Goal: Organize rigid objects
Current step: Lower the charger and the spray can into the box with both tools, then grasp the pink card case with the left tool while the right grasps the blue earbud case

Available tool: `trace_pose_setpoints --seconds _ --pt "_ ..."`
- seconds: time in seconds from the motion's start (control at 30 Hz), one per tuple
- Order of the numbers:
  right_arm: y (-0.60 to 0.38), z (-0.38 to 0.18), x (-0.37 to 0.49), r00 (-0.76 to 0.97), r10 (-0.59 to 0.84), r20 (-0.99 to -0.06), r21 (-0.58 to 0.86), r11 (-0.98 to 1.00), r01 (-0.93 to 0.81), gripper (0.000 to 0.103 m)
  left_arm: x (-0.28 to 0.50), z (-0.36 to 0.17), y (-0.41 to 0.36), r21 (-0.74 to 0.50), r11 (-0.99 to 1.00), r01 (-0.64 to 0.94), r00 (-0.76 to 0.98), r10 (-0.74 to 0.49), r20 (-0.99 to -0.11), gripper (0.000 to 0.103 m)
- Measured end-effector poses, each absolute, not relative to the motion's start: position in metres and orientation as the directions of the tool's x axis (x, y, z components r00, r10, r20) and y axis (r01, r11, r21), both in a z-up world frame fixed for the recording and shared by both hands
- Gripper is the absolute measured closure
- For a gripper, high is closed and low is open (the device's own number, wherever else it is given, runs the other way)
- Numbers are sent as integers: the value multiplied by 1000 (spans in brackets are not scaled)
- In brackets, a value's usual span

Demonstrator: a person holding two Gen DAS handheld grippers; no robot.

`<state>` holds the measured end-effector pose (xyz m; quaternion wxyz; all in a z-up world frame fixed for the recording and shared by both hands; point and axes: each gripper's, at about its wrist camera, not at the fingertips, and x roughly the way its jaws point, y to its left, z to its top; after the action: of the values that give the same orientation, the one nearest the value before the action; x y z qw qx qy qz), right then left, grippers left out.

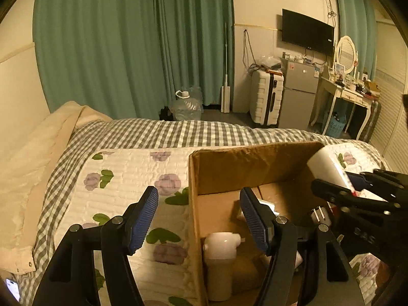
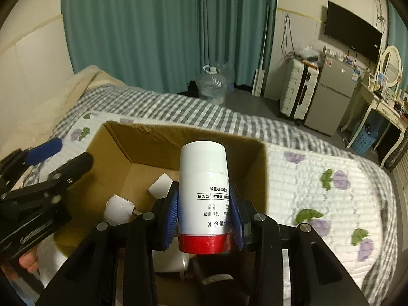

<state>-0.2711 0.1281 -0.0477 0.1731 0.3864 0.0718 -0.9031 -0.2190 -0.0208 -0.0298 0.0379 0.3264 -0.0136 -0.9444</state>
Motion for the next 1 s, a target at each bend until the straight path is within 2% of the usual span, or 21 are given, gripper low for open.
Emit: trace_pose_setpoints --seconds 0.07,0.1,0.13,0.2,0.3,0.4,0.53,0.73,1.0 --pt "122 -52 -273 -638 -251 -728 -16 -924 382 67 -218 -32 -23 46 -997 61 -782 -76 -619 34" --pt "121 -51 -271 -649 -242 -721 -29 -925 378 61 -217 -32 -23 45 -997 61 -780 -76 -621 34" --pt "120 -49 -269 -660 -232 -714 -40 -929 369 45 -215 -32 -23 44 -997 59 -779 -74 -622 34" --pt "125 -39 -262 -681 -233 -694 -32 -935 353 34 -209 -30 -24 46 -997 54 -780 -71 -622 34" --pt "136 -19 -242 -711 -228 -666 -26 -945 327 34 -194 -21 -26 47 -998 48 -788 -66 -613 34" --pt "148 1 -210 -735 -206 -647 -45 -951 305 25 -169 -12 -30 42 -998 46 -793 -63 -607 34" --pt "157 11 -165 -738 -195 -646 -56 -952 301 19 -135 -9 -35 72 -996 46 -797 -80 -599 31" --pt "151 -40 -119 -664 -201 -721 -23 -950 313 16 -92 -34 -33 84 -996 36 -775 -81 -627 30" --pt "138 -106 -139 -592 -141 -793 -58 -951 304 16 -88 -85 -39 53 -997 53 -713 -75 -697 30"
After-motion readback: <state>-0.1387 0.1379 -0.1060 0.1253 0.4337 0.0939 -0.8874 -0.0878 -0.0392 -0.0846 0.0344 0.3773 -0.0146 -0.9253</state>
